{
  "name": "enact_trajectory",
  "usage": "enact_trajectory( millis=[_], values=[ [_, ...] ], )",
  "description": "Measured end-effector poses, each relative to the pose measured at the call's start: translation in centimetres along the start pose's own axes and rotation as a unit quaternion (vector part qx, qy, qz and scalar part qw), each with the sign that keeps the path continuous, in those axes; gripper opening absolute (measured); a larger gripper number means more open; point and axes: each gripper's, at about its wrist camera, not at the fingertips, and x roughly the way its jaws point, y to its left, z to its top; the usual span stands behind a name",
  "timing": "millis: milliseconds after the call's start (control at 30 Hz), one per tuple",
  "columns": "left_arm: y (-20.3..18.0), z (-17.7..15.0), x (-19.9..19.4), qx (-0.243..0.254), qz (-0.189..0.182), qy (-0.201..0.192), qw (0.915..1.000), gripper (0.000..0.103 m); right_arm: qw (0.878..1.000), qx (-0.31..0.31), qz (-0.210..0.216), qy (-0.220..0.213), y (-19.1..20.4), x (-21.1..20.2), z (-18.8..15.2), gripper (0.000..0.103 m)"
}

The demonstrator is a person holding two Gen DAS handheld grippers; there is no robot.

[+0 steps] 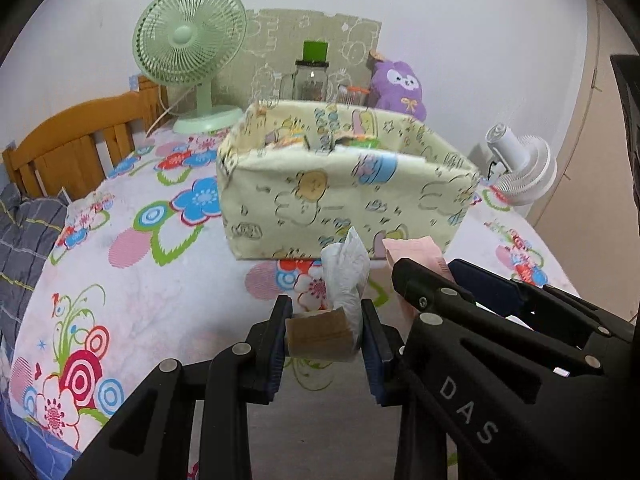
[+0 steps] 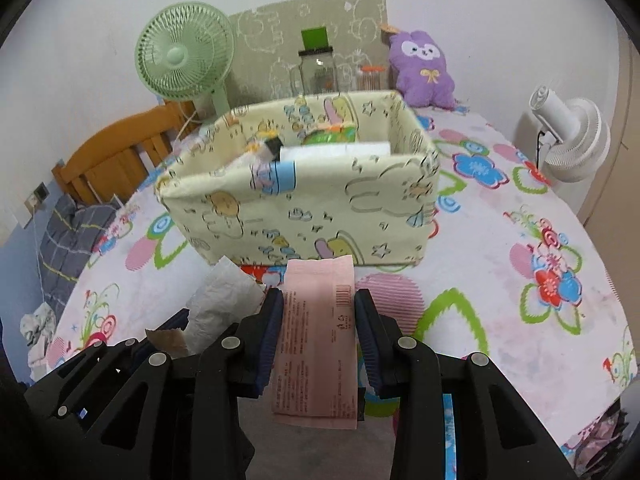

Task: Organize soft objects
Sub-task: 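Lift the roll with the left gripper while the right gripper carries the pink slip toward the box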

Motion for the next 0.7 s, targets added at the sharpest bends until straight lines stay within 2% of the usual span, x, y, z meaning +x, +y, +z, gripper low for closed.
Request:
enact_trajectory(
  millis=[700],
  values=[
    [-2.2,2.7,-5.7,0.011,0.007,-0.065,0.9978,0.033,0.997,-0.004,0.010,-0.075,-0.4,-7.0,2.3,0.040]
  ],
)
